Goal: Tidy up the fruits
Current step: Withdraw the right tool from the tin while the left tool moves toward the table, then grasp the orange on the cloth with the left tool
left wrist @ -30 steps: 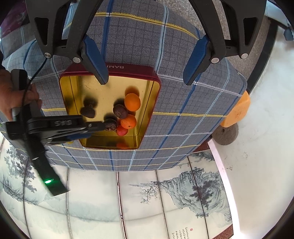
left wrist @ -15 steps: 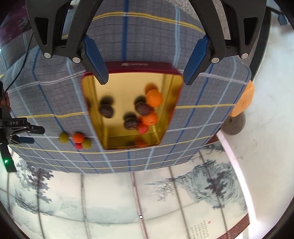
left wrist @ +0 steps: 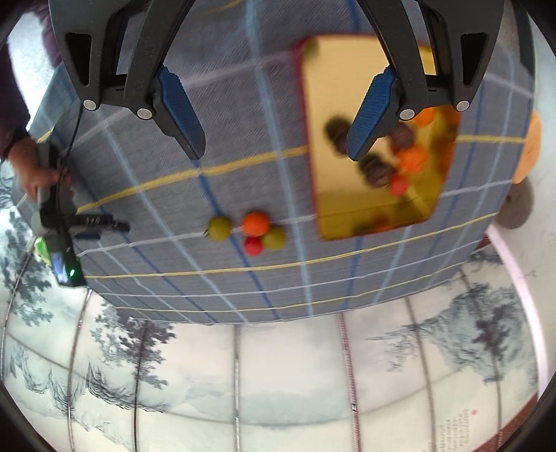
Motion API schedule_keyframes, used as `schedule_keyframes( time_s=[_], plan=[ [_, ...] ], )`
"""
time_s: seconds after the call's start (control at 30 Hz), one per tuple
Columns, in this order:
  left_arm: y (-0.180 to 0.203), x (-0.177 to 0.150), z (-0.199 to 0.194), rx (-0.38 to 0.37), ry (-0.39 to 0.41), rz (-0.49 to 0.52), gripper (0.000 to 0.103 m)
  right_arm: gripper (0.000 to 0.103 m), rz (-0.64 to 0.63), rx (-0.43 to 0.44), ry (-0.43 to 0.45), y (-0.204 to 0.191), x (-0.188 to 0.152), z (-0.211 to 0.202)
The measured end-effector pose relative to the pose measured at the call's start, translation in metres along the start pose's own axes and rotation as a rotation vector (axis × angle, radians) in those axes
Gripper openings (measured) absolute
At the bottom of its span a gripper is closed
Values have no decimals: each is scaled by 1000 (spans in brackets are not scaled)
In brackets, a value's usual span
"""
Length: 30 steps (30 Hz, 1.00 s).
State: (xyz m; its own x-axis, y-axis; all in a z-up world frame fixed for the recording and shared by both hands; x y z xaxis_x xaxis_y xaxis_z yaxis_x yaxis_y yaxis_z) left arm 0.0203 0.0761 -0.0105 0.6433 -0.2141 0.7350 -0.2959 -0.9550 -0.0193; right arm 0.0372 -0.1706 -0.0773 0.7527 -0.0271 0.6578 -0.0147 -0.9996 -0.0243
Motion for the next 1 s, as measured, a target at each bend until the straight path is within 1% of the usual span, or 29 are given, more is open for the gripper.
schedule_keyframes(
  time_s=[0.03,0.1,0.17,0.23,0.27,0.33,0.43,0.5,0.53,0.57,0.67,0.8,0.83,0.87,0.9,0.93,0.97,1.0],
  plan=[
    [4,9,9,-16,-8,-6,84,102,4,8,-33,3,-1,6],
    [10,25,32,-19,-33,-28,84,103,-9,-36,-18,3,-1,8],
    [15,39,56,-40,-61,-68,84,103,25,-54,-17,9,0,8],
    [18,49,80,-41,-89,-102,84,103,64,-63,-10,18,1,8],
    [19,54,92,-35,-102,-112,84,103,93,-54,0,22,2,6],
    [22,60,109,-24,-125,-123,82,103,110,-31,10,26,2,4],
    [22,69,134,4,-140,-136,77,103,101,-7,12,23,3,5],
    [17,73,147,7,-152,-169,70,103,93,11,14,21,3,4],
    [13,74,155,7,-159,-199,64,103,91,22,16,18,5,5],
    [9,74,160,8,-167,-224,63,103,91,29,17,18,6,6],
    [3,73,176,-11,-199,-285,62,103,95,51,23,17,5,4],
    [8,71,190,11,-213,-256,62,103,92,75,27,16,4,3],
    [9,70,192,20,-210,-256,62,103,92,77,28,16,4,3],
    [9,69,192,35,-191,-259,62,103,92,83,29,15,4,3],
    [9,67,192,35,-181,-263,61,103,92,85,29,16,4,3],
    [9,65,190,33,-161,-265,56,103,92,86,29,16,4,3],
    [9,63,188,40,-150,-261,42,103,92,88,29,16,4,3],
    [10,61,186,54,-139,-252,36,103,93,90,30,15,4,3]
  ],
)
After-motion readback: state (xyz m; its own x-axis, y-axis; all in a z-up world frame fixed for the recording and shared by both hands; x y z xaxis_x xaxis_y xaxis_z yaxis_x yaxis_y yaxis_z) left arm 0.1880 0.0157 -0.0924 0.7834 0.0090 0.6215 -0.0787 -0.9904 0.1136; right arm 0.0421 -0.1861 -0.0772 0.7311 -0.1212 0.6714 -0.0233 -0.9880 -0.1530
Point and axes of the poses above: each gripper's, at about its wrist camera, not at the fingertips, and z roughly the way its jaws point, y to its right, x to its top, the point moved 2 cm from there along z, roughly the way its jaws point, and after that the axes turned 4 degrees about y, right-handed, at the moved point
